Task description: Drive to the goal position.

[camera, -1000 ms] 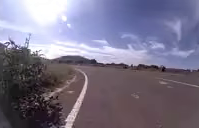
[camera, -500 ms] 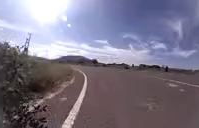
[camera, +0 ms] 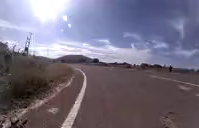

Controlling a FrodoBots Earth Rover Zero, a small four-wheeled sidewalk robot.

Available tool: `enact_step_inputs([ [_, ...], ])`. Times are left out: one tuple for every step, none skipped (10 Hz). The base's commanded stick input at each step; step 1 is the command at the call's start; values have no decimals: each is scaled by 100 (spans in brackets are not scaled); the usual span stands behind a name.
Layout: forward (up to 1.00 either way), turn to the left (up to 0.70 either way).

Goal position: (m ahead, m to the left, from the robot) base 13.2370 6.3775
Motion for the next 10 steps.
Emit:
enact_step_inputs([
  [100,0],
  [100,0],
  [100,0],
  [100,0],
  [100,0],
  [100,0],
  [100,0],
  [100,0],
  [100,0],
  [100,0],
])
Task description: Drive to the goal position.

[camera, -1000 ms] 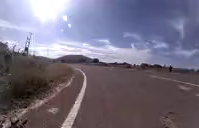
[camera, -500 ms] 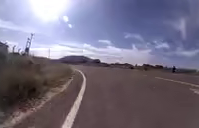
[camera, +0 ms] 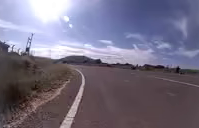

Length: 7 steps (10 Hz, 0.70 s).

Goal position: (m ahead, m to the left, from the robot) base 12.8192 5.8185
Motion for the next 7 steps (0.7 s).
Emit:
enact_step_inputs([
  [100,0],
  [100,0],
  [100,0],
  [100,0],
  [100,0],
  [100,0],
  [100,0],
])
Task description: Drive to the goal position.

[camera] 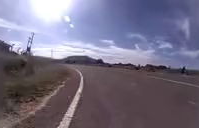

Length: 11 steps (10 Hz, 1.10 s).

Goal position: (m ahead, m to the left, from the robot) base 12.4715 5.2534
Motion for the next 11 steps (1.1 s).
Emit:
enact_step_inputs([
  [100,0],
  [100,0],
  [100,0],
  [100,0],
  [100,0],
  [100,0],
  [100,0],
  [100,0],
  [100,0],
  [100,0],
  [100,0],
])
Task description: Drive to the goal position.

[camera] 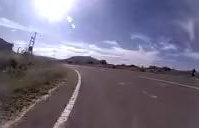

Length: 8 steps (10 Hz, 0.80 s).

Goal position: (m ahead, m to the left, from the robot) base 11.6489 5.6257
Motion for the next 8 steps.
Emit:
enact_step_inputs([
  [100,0],
  [100,0],
  [100,0],
  [100,0],
  [100,0],
  [100,0],
  [100,0],
  [100,0],
])
